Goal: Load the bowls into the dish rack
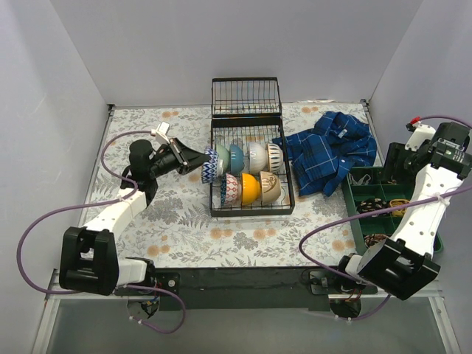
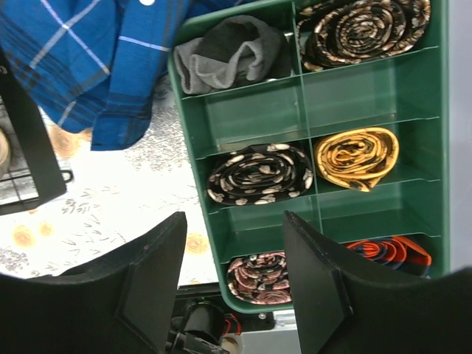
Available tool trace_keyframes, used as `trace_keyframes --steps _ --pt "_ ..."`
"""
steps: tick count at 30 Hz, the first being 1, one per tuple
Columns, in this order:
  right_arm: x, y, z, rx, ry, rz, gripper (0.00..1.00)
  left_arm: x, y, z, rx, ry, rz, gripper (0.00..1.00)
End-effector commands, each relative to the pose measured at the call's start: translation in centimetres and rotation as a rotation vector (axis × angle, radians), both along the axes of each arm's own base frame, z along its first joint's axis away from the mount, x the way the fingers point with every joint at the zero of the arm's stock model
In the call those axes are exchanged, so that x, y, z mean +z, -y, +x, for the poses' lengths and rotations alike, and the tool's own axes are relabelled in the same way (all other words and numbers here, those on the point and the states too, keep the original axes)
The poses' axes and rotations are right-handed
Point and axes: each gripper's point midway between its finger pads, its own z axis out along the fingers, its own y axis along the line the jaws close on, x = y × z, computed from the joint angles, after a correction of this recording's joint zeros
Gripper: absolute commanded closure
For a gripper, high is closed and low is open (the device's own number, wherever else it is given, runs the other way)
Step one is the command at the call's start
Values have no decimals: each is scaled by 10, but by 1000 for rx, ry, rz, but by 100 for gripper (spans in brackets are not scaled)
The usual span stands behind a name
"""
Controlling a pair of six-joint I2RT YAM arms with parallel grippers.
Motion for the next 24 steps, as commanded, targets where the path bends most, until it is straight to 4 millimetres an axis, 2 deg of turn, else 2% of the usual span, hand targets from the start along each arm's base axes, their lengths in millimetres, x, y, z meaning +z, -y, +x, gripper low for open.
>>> trace_keyframes --steps 1,11,24 --pt "9 11 0 -13 -10 -48 38 19 3 -9 -40 -5 -153 100" --pt "6 19 -1 -17 -50 -76 38 -35 -1 -14 16 -201 -235 100" --pt "-3 12 -10 -13 -65 -60 39 -82 -2 -8 53 -318 -216 100"
